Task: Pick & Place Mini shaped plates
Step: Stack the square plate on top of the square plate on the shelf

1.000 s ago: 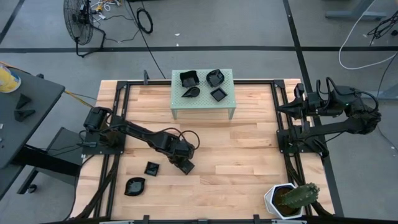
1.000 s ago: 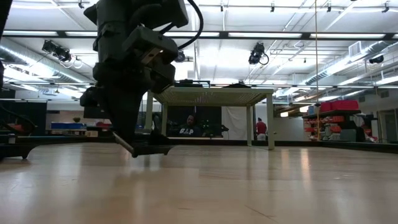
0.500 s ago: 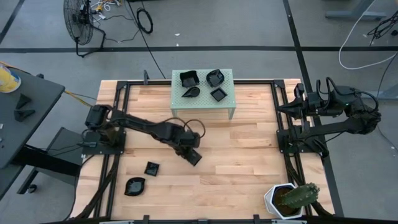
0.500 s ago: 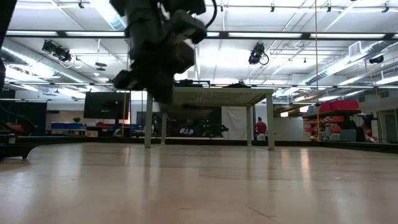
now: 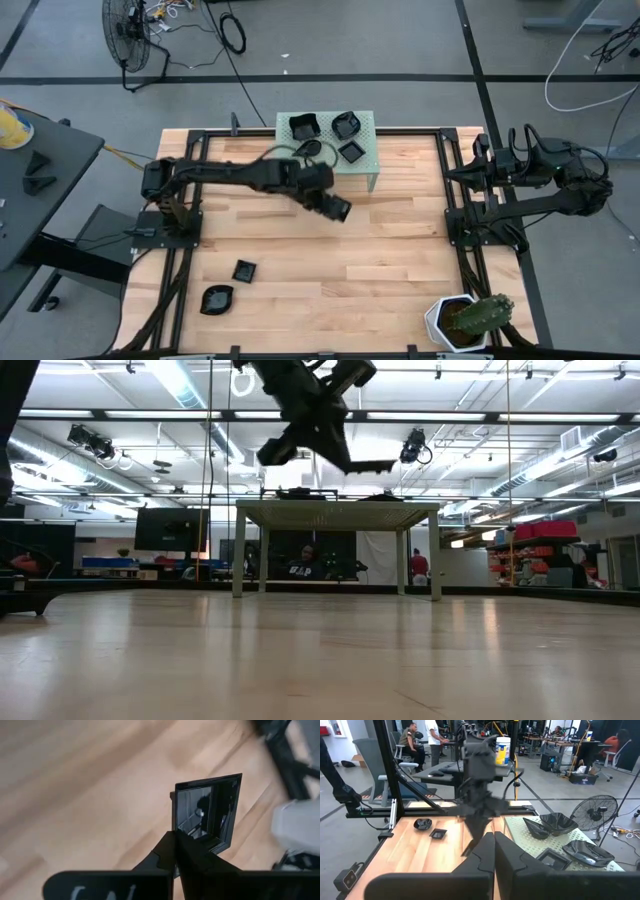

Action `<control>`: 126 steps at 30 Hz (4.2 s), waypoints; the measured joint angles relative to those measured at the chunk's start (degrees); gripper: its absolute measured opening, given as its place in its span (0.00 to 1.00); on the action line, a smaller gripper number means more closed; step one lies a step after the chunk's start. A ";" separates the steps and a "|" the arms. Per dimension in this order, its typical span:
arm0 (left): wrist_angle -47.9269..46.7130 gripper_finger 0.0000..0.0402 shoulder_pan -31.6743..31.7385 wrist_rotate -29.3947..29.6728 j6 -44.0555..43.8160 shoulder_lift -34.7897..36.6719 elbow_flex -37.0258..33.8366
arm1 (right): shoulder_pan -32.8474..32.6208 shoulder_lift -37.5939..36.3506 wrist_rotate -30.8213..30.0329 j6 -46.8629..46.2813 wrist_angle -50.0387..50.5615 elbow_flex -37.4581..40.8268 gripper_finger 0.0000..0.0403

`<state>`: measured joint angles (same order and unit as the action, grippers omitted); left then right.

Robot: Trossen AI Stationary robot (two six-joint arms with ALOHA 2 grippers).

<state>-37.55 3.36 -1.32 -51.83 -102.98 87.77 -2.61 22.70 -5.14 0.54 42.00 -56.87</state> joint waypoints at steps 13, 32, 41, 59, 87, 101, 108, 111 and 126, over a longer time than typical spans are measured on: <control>0.73 0.03 11.11 -0.85 13.09 0.00 11.09 | 0.00 0.00 -0.01 0.00 0.00 0.01 0.01; 7.81 0.03 18.28 -6.71 24.07 -4.04 11.45 | 0.00 -0.02 -0.01 0.00 0.00 -0.01 0.01; 9.19 0.03 19.00 -6.59 32.99 -4.03 11.43 | -0.02 -0.02 0.01 0.00 0.00 -0.01 0.01; 12.49 0.03 20.28 -6.76 40.50 -7.82 11.19 | 0.00 -0.02 0.01 0.00 0.00 0.01 0.01; 12.43 0.03 21.30 -7.33 41.72 -8.28 11.19 | 0.00 -0.02 0.01 0.00 0.00 0.00 0.01; 12.09 0.03 21.55 -7.59 40.50 -9.11 11.12 | 0.00 0.00 0.00 0.00 0.00 0.00 0.01; 11.92 0.07 21.53 -8.41 40.44 -9.11 11.12 | 0.00 0.00 0.00 0.00 0.00 0.01 0.01; 11.95 0.14 21.55 -8.16 39.92 -9.11 11.12 | 0.00 0.00 -0.01 0.00 0.00 0.01 0.01; 10.15 0.37 21.49 -9.11 39.06 -7.12 11.29 | 0.00 -0.02 0.01 0.00 0.00 -0.01 0.01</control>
<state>-27.39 24.84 -10.43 -12.78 -110.10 99.06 -2.61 22.68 -5.13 0.54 42.00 -56.88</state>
